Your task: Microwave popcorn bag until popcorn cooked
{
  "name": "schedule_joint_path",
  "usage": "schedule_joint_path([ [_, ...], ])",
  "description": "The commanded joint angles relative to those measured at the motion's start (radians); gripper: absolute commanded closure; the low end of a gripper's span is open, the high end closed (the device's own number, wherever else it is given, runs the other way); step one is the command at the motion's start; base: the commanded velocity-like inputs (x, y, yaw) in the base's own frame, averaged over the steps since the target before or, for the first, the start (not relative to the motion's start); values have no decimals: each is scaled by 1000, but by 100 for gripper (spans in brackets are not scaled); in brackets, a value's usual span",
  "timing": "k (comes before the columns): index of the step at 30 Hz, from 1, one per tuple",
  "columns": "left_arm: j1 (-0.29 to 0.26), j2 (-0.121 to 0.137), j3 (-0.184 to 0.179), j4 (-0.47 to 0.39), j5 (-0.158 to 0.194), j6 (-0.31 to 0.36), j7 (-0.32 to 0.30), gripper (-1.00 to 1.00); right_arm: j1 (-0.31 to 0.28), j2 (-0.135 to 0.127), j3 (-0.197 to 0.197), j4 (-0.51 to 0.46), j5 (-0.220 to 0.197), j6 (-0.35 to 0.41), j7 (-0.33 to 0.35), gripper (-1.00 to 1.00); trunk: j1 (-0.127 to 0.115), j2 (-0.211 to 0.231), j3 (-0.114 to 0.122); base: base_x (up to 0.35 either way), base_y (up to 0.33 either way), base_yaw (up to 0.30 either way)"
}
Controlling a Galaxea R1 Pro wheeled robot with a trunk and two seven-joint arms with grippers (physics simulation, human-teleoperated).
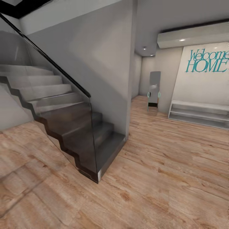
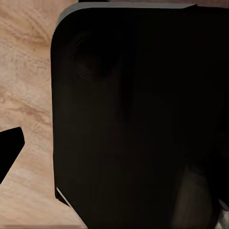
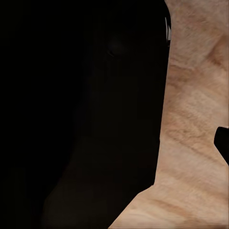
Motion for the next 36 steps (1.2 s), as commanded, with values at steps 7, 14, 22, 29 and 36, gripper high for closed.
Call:
schedule_joint_path([
  [7, 0, -1, 2, -2, 5, 0, 0, -100, 0, 0, 2, 0, 3, 0, 0, -100, -1, 0, -1, -246, 0, 26],
  [14, 0, 0, 2, -2, 5, 0, 0, -100, 0, -1, 3, 0, 15, 1, 0, -100, -1, 0, -1, -4, 0, 277],
  [22, 0, 0, 2, -2, 6, 0, 1, -100, 0, 1, 3, 0, 48, 1, -2, -100, -1, 0, -1, 0, 0, 300],
  [29, 0, 5, -1, -3, 186, 0, 3, -100, 0, 1, 3, 0, 49, 1, -2, -100, -1, 0, -1, 0, 0, 300],
  [36, 0, 3, -2, -5, 218, -2, 3, -100, 0, 0, 229, 0, 49, -1, -2, -100, -1, 0, -1, 0, 0, 300],
])
